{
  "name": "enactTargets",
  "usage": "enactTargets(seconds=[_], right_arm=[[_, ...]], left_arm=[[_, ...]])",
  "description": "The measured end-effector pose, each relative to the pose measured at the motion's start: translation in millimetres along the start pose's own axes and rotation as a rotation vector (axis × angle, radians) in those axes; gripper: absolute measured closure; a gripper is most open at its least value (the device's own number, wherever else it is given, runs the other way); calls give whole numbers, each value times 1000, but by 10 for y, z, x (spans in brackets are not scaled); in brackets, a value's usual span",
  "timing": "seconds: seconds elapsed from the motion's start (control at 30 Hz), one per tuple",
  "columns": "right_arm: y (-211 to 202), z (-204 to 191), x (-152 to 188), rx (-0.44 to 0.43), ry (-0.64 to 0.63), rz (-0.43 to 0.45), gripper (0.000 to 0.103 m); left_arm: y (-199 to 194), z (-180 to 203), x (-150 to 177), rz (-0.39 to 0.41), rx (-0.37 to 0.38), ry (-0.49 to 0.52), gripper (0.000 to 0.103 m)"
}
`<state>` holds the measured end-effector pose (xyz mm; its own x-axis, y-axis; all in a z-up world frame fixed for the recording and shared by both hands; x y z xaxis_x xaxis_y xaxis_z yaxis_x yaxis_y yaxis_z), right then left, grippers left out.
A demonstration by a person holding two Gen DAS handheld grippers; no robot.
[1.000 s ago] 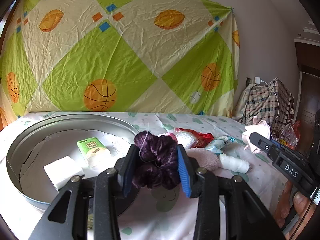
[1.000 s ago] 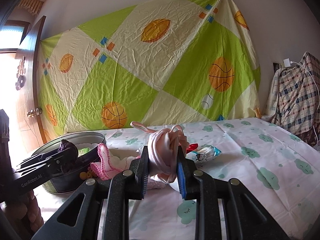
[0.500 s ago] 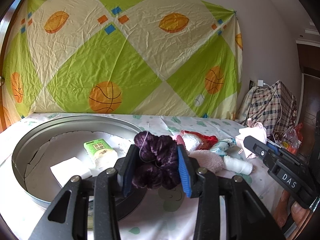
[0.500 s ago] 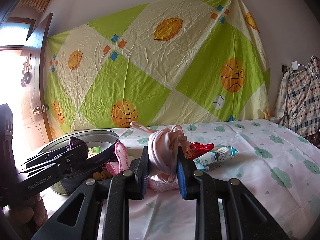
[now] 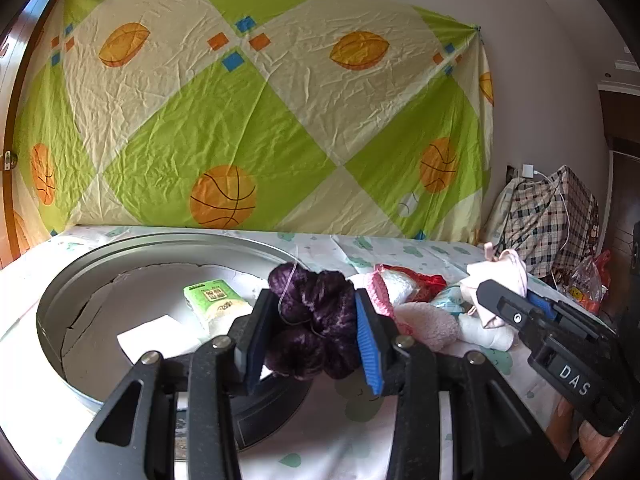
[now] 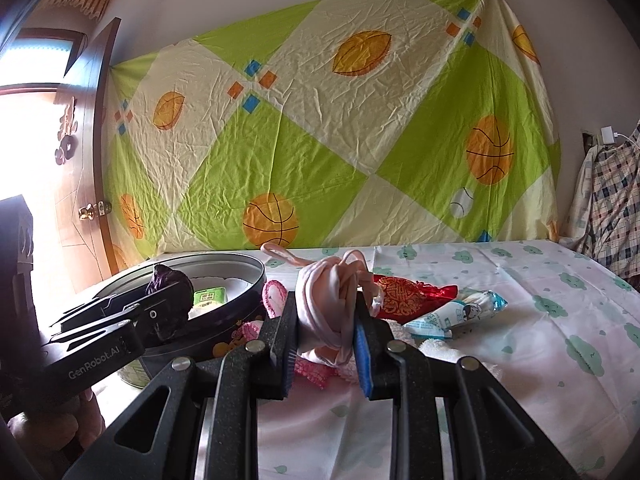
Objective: Organize soft objects
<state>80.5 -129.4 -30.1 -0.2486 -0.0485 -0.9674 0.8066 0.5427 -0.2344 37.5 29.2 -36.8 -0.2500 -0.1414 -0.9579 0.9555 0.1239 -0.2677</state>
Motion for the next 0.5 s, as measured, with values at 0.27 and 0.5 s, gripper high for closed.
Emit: enactTargets(seconds=[0.27, 0.5], right_arm=[[55, -172, 11, -28, -18, -8, 77], [107, -268, 10, -52, -22, -22, 77]], left_arm=[[-25, -113, 4, 2, -14, -17, 64], [-36, -170, -1, 5, -21, -21, 64]])
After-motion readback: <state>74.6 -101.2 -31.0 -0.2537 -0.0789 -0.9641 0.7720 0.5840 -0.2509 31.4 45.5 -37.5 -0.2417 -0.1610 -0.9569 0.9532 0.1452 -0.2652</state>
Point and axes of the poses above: each gripper's, at about its wrist camera, not at the fingertips, and y roughly the way its jaws point, z to its right, x to its underside, the point moved 3 cm from there along y, roughly the way its jaws point, and after that the axes turned 1 degree about y, right-handed, at the moved point
